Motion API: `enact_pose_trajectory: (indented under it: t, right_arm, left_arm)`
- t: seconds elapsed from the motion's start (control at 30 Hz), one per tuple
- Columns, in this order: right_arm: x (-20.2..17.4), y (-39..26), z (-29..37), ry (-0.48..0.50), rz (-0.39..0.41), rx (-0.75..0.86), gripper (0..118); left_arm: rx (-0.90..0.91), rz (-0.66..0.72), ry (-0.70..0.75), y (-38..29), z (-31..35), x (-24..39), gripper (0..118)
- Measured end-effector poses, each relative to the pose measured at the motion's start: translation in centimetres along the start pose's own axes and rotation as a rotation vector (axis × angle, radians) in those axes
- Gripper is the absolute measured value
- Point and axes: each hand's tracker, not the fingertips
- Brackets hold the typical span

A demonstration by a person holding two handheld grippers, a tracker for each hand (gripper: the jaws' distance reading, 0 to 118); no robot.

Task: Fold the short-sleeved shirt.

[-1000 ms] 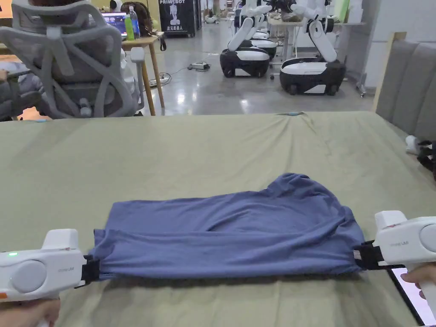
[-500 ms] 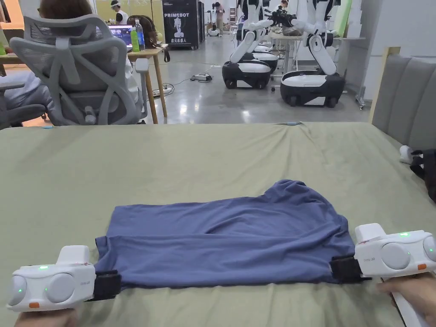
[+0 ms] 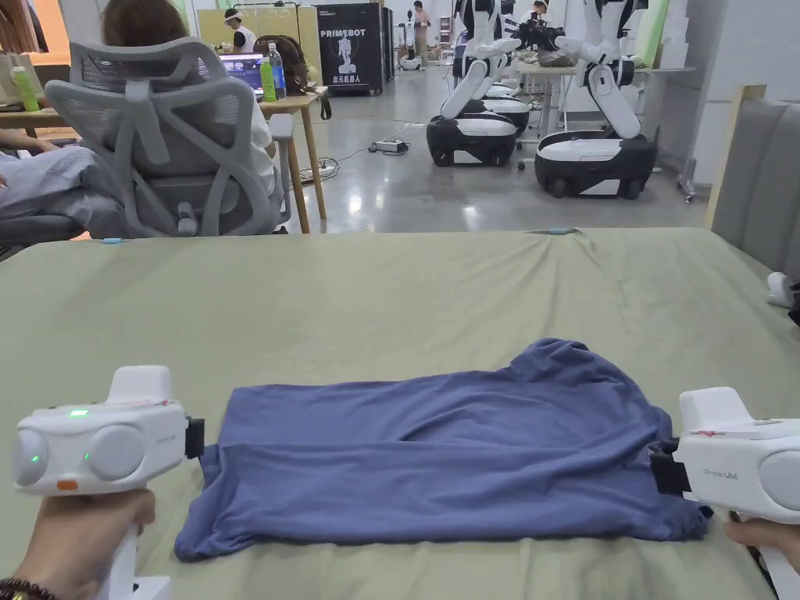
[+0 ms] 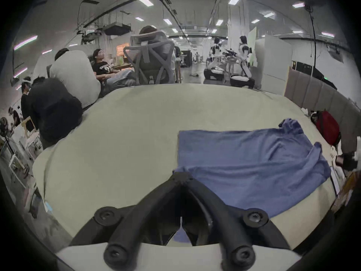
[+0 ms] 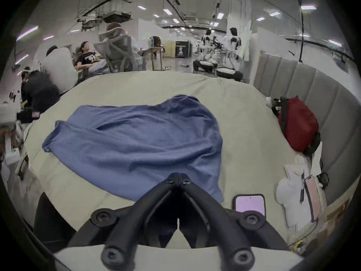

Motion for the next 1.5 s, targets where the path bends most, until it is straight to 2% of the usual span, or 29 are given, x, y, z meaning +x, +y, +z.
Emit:
enact_pose_trajectory:
  t: [0.1, 0.17, 0.2, 0.23, 0.27, 0.3, 0.33, 0.37, 0.5, 0.53, 0.6, 0.7, 0.77, 0.8, 0.87, 0.97, 1.0, 1.03, 1.07, 1.1, 1.13, 1.17, 1.23, 1.27, 1.33, 1.4, 1.43, 1.47, 1.5]
  right_arm:
    - [-0.6, 0.1, -0.4, 0.023, 0.005, -0.005, 0]
    - [-0.8, 0.1, -0.9, 0.033, 0.004, -0.01, 0]
    - [-0.8, 0.1, -1.3, 0.039, 0.002, -0.012, 0]
    - [-0.8, 0.3, -2.0, 0.052, 0.005, -0.018, 0]
    - [-0.8, 0.3, -2.4, 0.056, 0.005, -0.024, 0]
    - [-0.8, 0.2, -2.8, 0.058, 0.005, -0.031, 0]
    - [-0.8, 0.2, -3.3, 0.056, 0.004, -0.038, 0]
    - [-0.7, 0.1, -4.0, 0.057, 0.005, -0.046, 0]
    - [-0.5, 0.5, -6.3, 0.056, 0.009, -0.072, 0]
    - [-0.5, 0.5, -6.6, 0.054, 0.006, -0.072, 0]
    - [-0.2, 0.7, -7.1, 0.051, -0.019, -0.063, 0]
    - [0.4, 1.8, -7.9, 0.065, -0.041, -0.058, 0]
    - [0.6, 3.3, -8.5, 0.063, -0.035, -0.054, 0]
    - [0.9, 4.3, -9.0, 0.057, -0.025, -0.049, 0]
    - [1.7, 6.7, -10.8, 0.036, -0.017, -0.037, 0]
    - [3.6, 10.8, -14.5, -0.031, -0.021, -0.038, 0]
    - [4.2, 11.8, -15.7, -0.035, -0.023, -0.037, 4]
    - [4.5, 13.1, -16.7, -0.049, -0.028, -0.035, 21]
    - [4.9, 14.0, -17.8, -0.049, -0.024, -0.045, 70]
    - [5.4, 14.8, -19.4, -0.066, -0.026, -0.058, 103]
    - [6.1, 15.5, -21.0, -0.079, -0.03, -0.09, 118]
    - [6.2, 15.9, -21.7, -0.089, -0.028, -0.086, 116]
    - [7.0, 16.1, -24.1, -0.097, -0.015, -0.133, 96]
    - [7.2, 16.0, -25.2, -0.102, -0.025, -0.175, 90]
    - [7.0, 15.7, -27.2, -0.093, -0.055, -0.258, 89]
    - [6.5, 15.2, -28.5, -0.059, -0.055, -0.309, 75]
    - [6.0, 15.1, -28.0, -0.053, -0.052, -0.295, 73]
    - [5.6, 15.2, -27.7, -0.073, -0.042, -0.289, 62]
    - [5.5, 15.4, -27.0, -0.076, -0.04, -0.282, 34]
  left_arm:
    - [-0.014, -0.008, -0.013, 2.6, -4.0, 0.5, 0]
    - [-0.063, 0.072, -0.028, 4.3, -8.1, 0.3, 4]
    - [-0.094, 0.093, -0.033, 5.0, -10.3, 0.2, 18]
    - [-0.124, 0.092, -0.023, 5.7, -12.8, 0.2, 38]
    - [-0.15, 0.097, -0.019, 6.0, -14.7, 0.2, 68]
    - [-0.18, 0.112, -0.014, 6.4, -16.7, 0.4, 84]
    - [-0.207, 0.127, -0.003, 6.7, -18.7, 0.5, 95]
    - [-0.21, 0.126, -0.006, 6.9, -20.0, 0.5, 95]
    - [-0.221, 0.176, 0.023, 7.3, -24.2, 1.1, 94]
    - [-0.251, 0.179, 0.031, 7.3, -24.9, 1.4, 89]
    - [-0.279, 0.171, 0.024, 7.0, -26.1, 1.5, 56]
    - [-0.278, 0.105, 0.044, 6.0, -26.8, 2.3, 54]
    - [-0.263, 0.092, 0.064, 6.0, -26.2, 3.1, 46]
    - [-0.258, 0.074, 0.065, 6.1, -25.8, 3.4, 46]
    - [-0.25, 0.063, 0.047, 6.5, -25.2, 3.4, 1]
    - [-0.249, 0.08, 0.023, 6.3, -24.7, 3.4, 1]
    - [-0.251, 0.085, 0.015, 6.2, -24.6, 3.5, 1]
    - [-0.254, 0.084, 0.014, 6.1, -24.4, 3.6, 1]
    - [-0.255, 0.082, 0.014, 5.9, -24.3, 3.6, 1]
    - [-0.256, 0.078, 0.014, 5.8, -24.4, 3.4, 1]
    - [-0.255, 0.072, 0.01, 5.7, -24.3, 3.3, 1]
    - [-0.254, 0.068, 0.007, 5.7, -24.2, 3.3, 1]
    - [-0.252, 0.072, 0.006, 5.7, -24.1, 3.1, 1]
    - [-0.254, 0.073, 0.005, 5.8, -24.1, 3.1, 1]
    - [-0.257, 0.063, 0.002, 5.9, -24.0, 3.2, 1]
    - [-0.26, 0.05, 0.003, 6.0, -24.1, 3.3, 1]
    - [-0.262, 0.041, 0.002, 6.1, -24.0, 3.3, 1]
    - [-0.262, 0.038, 0.002, 6.1, -24.0, 3.4, 1]
    - [-0.263, 0.035, 0.002, 6.2, -23.9, 3.3, 1]
